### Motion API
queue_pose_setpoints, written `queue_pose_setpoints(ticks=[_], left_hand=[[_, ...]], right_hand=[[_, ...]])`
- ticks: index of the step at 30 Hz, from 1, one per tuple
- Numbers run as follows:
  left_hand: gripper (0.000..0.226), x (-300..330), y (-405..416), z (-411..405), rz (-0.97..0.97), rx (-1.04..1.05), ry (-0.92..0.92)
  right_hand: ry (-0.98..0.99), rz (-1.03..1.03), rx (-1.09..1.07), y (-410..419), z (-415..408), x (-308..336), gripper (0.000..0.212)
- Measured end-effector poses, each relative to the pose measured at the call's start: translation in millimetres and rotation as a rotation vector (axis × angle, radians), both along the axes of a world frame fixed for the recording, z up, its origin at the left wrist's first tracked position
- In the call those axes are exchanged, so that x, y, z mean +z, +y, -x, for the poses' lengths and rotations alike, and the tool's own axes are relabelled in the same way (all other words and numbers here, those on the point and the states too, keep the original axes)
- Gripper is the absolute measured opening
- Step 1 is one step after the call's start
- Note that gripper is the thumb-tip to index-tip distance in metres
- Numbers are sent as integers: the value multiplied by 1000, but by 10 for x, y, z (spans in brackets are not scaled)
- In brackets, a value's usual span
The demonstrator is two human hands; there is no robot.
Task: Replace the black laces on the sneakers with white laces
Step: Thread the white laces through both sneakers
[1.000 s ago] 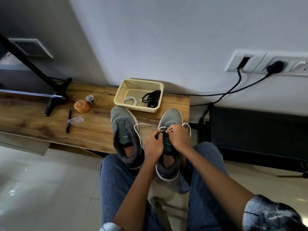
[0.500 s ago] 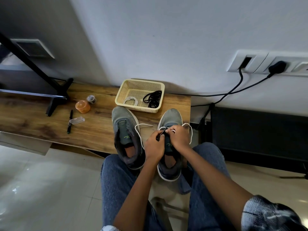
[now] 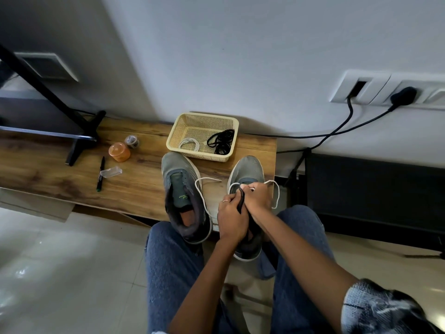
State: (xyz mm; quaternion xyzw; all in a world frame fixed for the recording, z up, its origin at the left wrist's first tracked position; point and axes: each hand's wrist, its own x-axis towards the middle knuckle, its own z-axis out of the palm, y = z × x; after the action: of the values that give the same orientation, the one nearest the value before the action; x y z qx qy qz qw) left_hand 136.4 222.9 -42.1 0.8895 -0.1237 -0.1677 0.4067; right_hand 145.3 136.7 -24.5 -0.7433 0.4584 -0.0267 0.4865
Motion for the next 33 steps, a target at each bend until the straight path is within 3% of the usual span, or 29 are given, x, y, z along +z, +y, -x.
queue_pose_setpoints(ticks=[5,9,13,25,33], left_hand=[[50,-22,22,16,27,-37,58],[64,66,-7,-70,248,143,267],[33,150,-18,-196,255,184,285],[17,204,-25,-491,-136,2,-28],[15,168,-27,-513,-220,-129,-172]], right_hand=[[47,59,29,53,-31,-33,37],[45,31,191,-62,9,-50,33],[-13,50,216,-139,53,-58,16],[-17,174,196,-152,31,-118,6],[-16,212,232,-173,50,-120,10]])
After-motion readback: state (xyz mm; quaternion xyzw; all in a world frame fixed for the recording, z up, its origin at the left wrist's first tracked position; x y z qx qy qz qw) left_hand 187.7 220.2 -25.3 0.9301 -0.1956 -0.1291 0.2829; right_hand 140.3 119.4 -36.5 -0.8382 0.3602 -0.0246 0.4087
